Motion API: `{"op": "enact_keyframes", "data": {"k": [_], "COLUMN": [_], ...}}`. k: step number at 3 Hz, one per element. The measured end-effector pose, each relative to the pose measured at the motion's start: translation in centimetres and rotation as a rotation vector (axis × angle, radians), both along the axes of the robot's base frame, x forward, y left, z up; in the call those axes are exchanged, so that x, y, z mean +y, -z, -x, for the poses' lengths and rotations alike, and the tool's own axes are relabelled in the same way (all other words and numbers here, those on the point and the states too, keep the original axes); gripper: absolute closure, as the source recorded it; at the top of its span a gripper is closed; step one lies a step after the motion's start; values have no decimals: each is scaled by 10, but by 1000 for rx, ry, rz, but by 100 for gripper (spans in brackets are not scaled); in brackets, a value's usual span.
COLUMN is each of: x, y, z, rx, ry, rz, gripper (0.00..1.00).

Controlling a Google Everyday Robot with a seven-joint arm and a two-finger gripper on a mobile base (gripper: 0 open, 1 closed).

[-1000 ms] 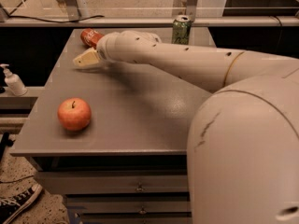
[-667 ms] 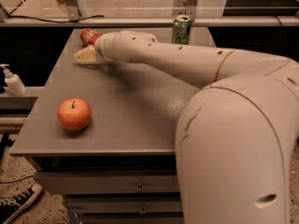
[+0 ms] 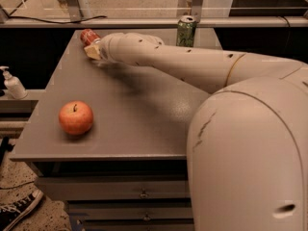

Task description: Move coke can near green can

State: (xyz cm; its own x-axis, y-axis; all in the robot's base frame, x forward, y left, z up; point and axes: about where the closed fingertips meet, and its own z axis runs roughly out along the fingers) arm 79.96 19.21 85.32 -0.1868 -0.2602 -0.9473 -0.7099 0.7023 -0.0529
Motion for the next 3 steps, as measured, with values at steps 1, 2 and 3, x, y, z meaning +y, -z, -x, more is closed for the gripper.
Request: {"op": "enact_keyframes", "data": {"k": [1,2,3], "x": [-17,-47,-79], "y": [-3,-1,7], "z": [13,29,57], "rx": [-4,-6,10], "ry": [20,24,26], "rz": [-17,-29,-70], "gripper": [88,100,100]}}
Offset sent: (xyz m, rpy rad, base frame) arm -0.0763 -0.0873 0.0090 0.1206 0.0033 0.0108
